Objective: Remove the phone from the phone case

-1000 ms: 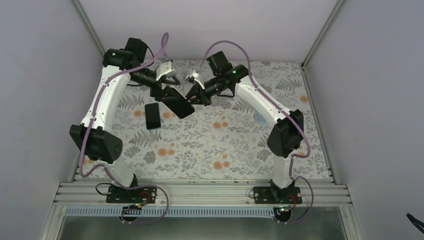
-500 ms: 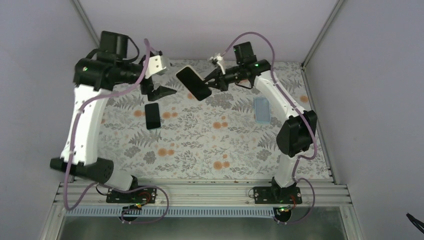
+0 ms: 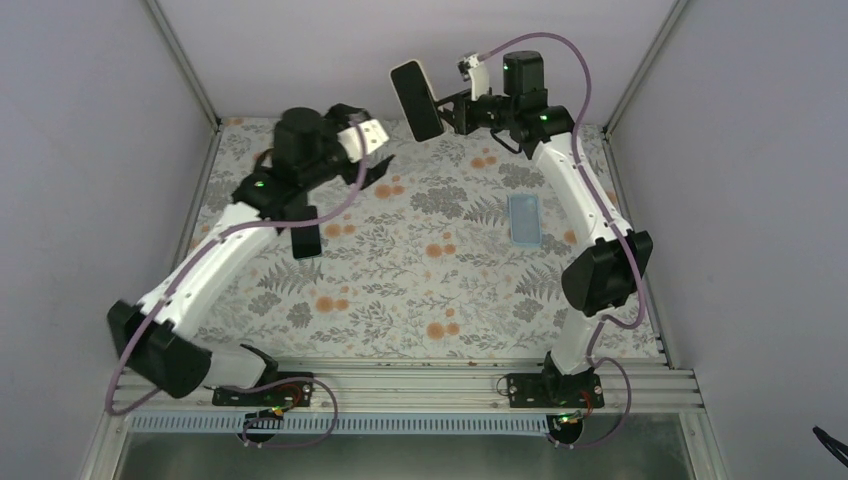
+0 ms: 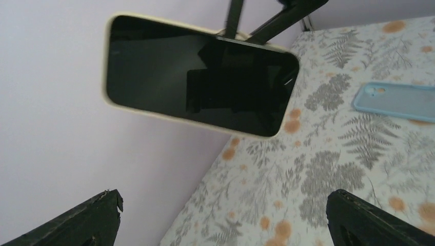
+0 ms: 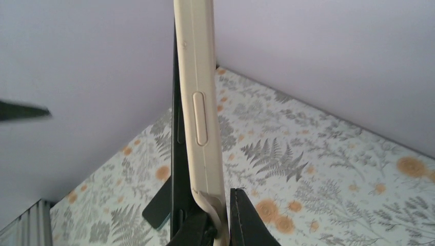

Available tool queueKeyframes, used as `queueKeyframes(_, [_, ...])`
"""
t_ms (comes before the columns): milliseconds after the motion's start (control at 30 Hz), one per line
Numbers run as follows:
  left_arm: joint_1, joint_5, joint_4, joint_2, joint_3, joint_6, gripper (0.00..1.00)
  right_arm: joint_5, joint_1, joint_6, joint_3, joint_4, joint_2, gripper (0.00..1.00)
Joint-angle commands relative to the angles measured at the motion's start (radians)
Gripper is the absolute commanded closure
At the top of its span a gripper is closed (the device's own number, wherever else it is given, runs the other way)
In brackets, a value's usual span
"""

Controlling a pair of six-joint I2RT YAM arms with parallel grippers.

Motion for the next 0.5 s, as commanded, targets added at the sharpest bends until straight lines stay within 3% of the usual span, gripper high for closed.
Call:
queueKeyframes(0, [-0.127, -0.205, 0.315, 0.091, 0.014, -0.074, 0.02, 0.107, 0.012, 0.101, 0.052, 0.09, -0.047, 0.97])
queueKeyframes(267, [-0.18, -0.18, 0.364, 0.232, 0.118, -0.2, 0.03, 0.167, 0.014, 0.093, 0.008, 0.107, -0.082, 0.97])
queueKeyframes(467, [-0.197, -0.19, 0.335, 0.324, 0.2, -0.211, 0.04, 0.175, 0.014, 0.099, -0.007, 0.114, -0.091, 0.97])
